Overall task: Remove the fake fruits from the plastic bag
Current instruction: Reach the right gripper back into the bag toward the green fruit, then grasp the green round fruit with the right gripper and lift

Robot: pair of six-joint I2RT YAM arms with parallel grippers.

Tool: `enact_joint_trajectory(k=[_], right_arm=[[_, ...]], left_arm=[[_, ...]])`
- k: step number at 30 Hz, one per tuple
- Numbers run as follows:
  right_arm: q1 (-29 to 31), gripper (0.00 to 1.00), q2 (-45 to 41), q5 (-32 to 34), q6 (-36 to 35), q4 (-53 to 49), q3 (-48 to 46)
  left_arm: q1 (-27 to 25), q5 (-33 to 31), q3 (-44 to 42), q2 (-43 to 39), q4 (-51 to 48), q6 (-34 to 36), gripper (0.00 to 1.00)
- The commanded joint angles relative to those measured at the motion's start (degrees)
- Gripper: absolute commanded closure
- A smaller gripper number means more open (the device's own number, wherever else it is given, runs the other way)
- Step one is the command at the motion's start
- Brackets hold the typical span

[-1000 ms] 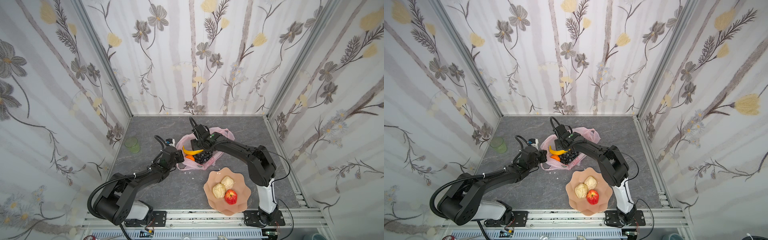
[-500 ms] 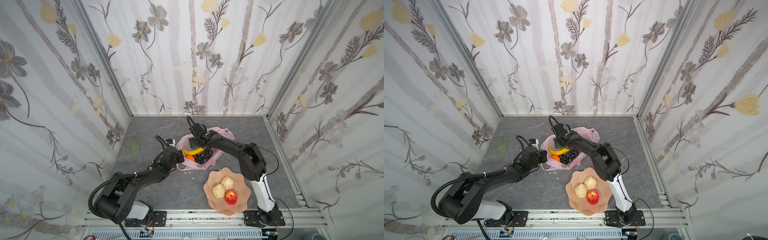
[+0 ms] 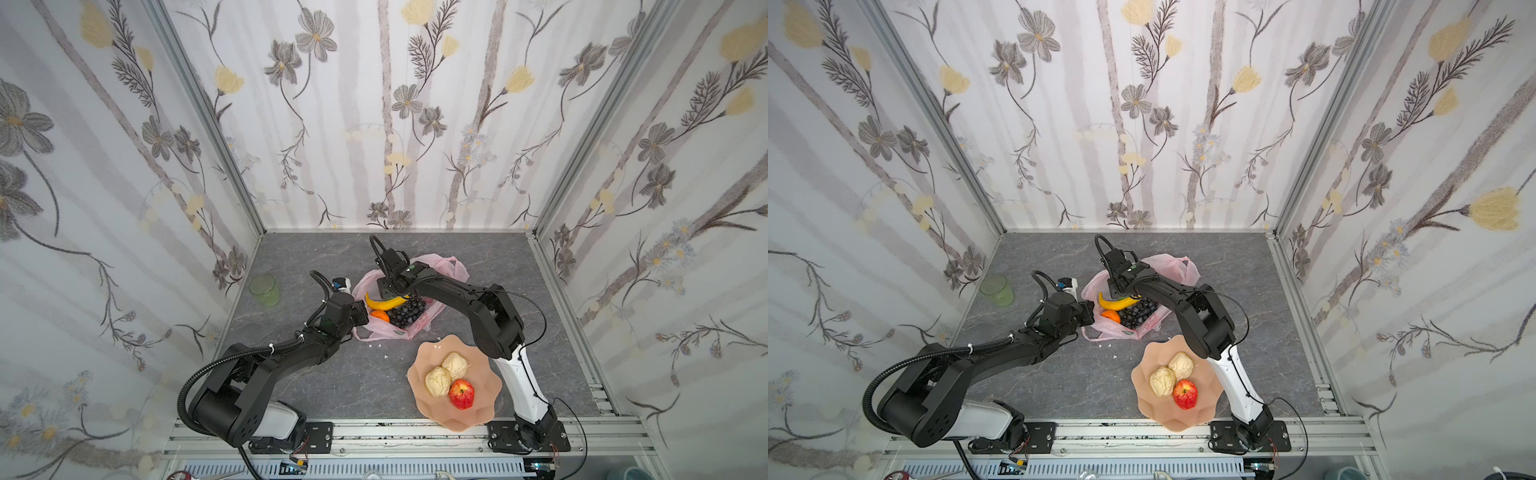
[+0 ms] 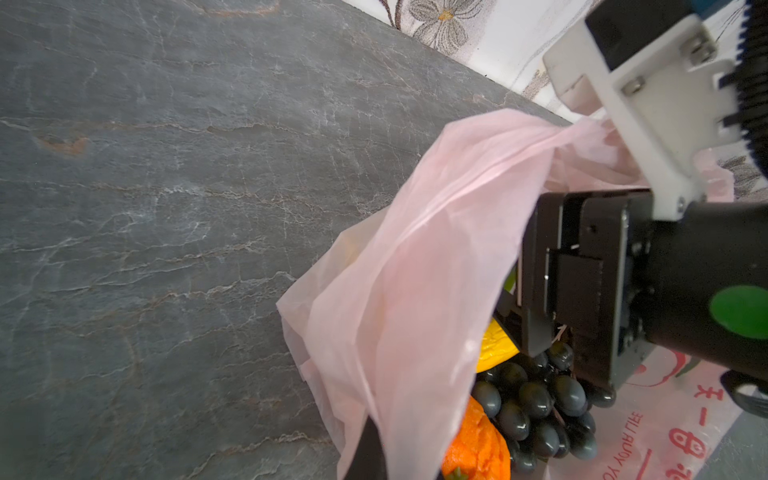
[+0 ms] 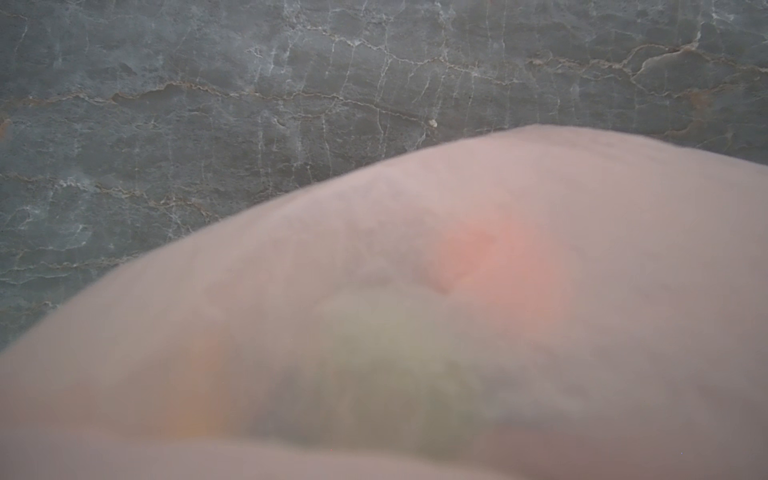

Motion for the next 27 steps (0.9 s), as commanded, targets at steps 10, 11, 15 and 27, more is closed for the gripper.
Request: enact_joint_trajectory(k=[10,11,15,27], right_arm=[[0.59,0.43,-1.47,-1.51,-0.90,-0.02,0.20],[0.68,0.43,-1.74,-1.63,-0.92,-0.02,0.19],[1.12,0.43,-2.95,-1.69,-1.00,-0.02,0.08],[2.04,0.44,-12.51,-3.96,-0.57,2.37,-6.55]], left_arm=[[0.06,-0.74,0.38,-0.61,0.75,0.25,0.93],[0.01,-0.75,0.32,-0.62,0.77,0.31,0.93],[0.01,-0.84,0.32,-0.58,0.77,0.31,0.93],[0.05,-1.06,0.46,-0.32,0.62,0.28,0.93]])
